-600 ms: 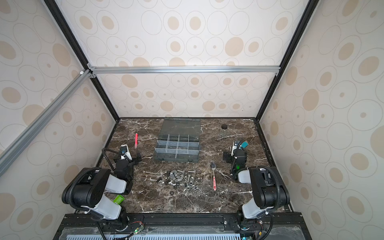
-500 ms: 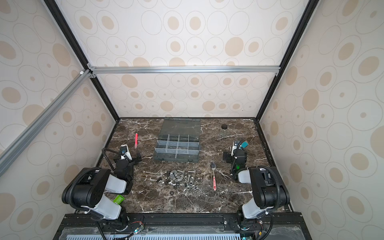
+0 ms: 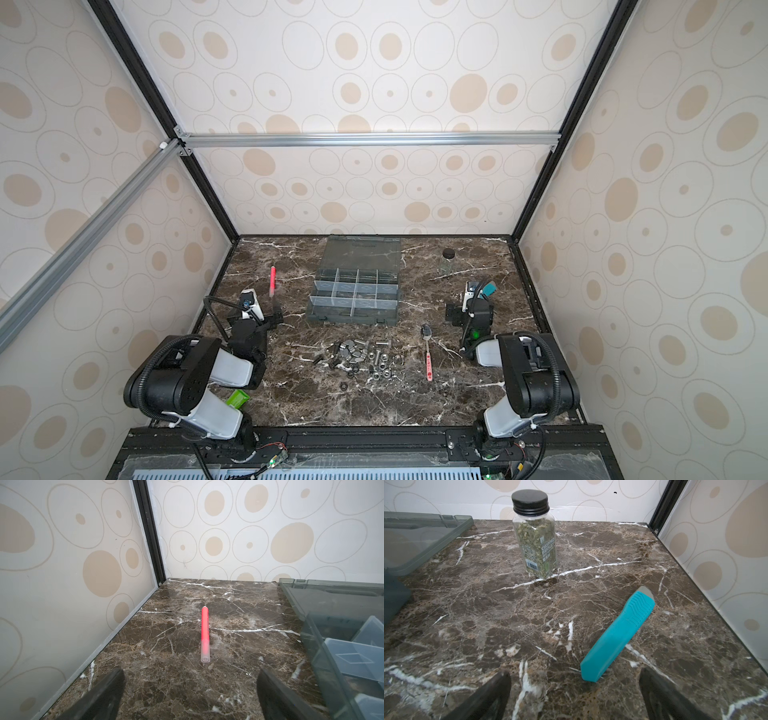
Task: Sort the screws and nuts into containers
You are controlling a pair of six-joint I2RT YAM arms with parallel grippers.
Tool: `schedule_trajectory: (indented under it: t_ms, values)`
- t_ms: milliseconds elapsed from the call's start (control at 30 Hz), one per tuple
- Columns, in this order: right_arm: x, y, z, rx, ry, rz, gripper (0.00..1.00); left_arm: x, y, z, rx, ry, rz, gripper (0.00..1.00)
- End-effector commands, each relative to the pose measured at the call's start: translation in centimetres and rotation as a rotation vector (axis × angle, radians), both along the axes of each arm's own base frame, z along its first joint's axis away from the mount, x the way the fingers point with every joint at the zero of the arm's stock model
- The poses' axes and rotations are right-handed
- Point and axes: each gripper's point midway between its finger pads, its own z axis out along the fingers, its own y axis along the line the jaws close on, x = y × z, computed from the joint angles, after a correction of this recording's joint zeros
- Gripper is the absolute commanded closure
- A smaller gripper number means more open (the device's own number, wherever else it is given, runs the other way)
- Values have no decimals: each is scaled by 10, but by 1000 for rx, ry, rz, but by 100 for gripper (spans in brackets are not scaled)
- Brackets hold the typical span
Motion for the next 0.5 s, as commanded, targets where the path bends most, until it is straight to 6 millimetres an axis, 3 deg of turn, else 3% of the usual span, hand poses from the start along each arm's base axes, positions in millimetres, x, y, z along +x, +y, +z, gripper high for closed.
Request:
schedule_trajectory:
  t_ms: [0,467]
  values:
    - [4,-1,9,-6,-28,1,0,5,0,10,-7,-33,-2,1]
    - [3,0,10,-5,-29,11,2,3,0,12,-7,-43,-5,1]
